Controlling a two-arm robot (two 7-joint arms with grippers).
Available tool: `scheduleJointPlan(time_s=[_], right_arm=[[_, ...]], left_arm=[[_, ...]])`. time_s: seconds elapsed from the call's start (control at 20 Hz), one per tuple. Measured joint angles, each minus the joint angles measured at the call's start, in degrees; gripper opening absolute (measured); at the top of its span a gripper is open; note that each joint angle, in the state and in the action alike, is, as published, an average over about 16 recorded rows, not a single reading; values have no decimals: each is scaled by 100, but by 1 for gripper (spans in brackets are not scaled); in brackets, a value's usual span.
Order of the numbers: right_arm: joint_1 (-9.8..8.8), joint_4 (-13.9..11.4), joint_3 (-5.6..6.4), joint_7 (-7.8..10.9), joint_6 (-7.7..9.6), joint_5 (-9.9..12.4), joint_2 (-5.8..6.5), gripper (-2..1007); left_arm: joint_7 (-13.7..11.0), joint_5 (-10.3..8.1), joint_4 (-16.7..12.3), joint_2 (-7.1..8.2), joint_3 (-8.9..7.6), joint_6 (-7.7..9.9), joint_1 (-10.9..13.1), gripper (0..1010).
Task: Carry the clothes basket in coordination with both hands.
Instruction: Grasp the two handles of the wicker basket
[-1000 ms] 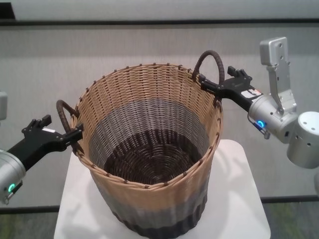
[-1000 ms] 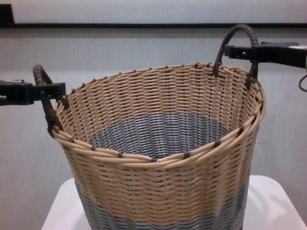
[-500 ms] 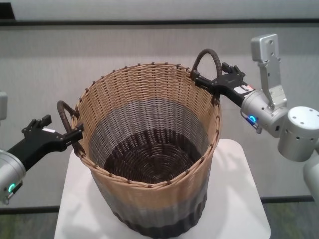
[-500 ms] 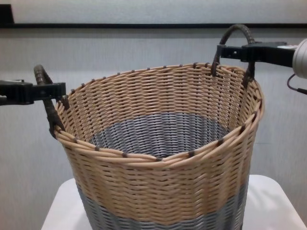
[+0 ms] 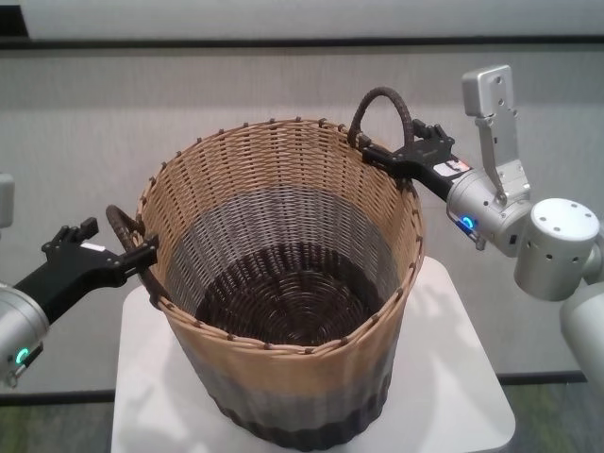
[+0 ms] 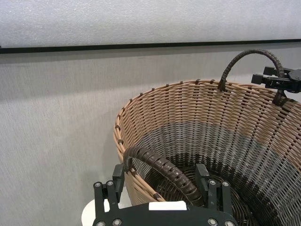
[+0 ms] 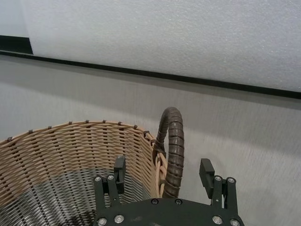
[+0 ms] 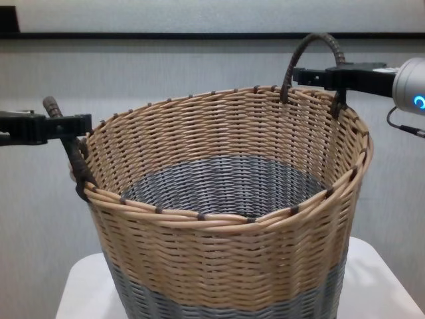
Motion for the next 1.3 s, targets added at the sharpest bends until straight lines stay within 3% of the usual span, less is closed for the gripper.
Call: scheduleJointPlan(time_s=[0.5,1.3], right_arm=[[16,40,10,14,-81,-30,-40,1005],[7,17,3,-2,-46,-24,-24,1005]], left_arm=[[0,0,0,0,0,0,0,999],[0,0,0,0,0,0,0,999]])
